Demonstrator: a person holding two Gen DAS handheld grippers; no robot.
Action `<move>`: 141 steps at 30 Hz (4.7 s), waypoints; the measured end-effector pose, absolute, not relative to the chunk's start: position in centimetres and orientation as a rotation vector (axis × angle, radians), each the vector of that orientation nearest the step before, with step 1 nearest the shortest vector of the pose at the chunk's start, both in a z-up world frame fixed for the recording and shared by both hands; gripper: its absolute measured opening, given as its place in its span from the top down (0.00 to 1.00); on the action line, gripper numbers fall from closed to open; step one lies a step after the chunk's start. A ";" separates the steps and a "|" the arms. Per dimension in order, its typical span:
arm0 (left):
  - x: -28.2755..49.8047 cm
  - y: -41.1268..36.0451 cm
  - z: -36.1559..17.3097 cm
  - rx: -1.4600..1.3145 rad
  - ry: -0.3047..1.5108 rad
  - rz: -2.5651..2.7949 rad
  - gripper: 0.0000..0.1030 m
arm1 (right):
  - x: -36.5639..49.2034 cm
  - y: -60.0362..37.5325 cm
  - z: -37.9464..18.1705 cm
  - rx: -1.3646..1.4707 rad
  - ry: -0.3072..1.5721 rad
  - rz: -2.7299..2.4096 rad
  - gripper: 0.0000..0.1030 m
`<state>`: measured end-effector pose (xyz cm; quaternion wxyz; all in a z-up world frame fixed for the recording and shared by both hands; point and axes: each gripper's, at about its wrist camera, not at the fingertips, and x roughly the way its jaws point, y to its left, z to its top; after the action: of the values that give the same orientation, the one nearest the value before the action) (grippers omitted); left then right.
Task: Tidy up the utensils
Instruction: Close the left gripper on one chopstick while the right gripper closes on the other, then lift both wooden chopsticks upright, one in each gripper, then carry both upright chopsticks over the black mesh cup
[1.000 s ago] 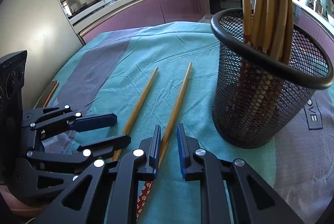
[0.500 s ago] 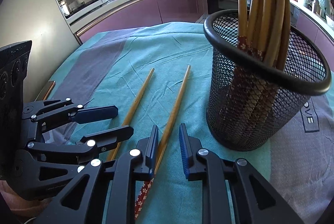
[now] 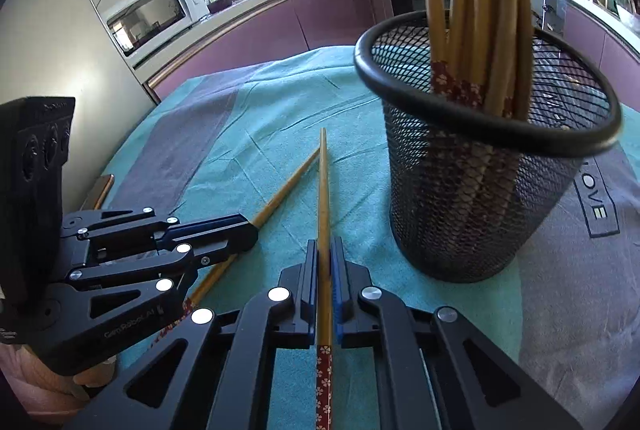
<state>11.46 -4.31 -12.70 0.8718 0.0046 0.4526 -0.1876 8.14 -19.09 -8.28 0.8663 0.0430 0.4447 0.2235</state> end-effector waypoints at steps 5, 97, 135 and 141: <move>11.3 -4.5 -12.8 0.016 0.944 -0.391 0.93 | 7.4 -19.5 -7.9 0.093 0.926 0.500 0.95; 6.8 -4.8 -2.1 -0.084 0.686 -0.569 0.93 | 2.5 -25.8 2.3 0.146 0.581 0.507 0.95; 7.2 -5.9 1.0 -0.064 0.609 -0.605 0.93 | 4.0 -27.3 3.9 0.149 0.516 0.472 0.94; 7.3 -6.2 1.3 -0.055 0.600 -0.611 0.93 | 4.1 -27.2 4.0 0.148 0.515 0.474 0.94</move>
<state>7.29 -6.15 1.32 0.9093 -0.0265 0.2909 -0.2963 4.12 -27.15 3.96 0.9367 0.0727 0.2519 0.2321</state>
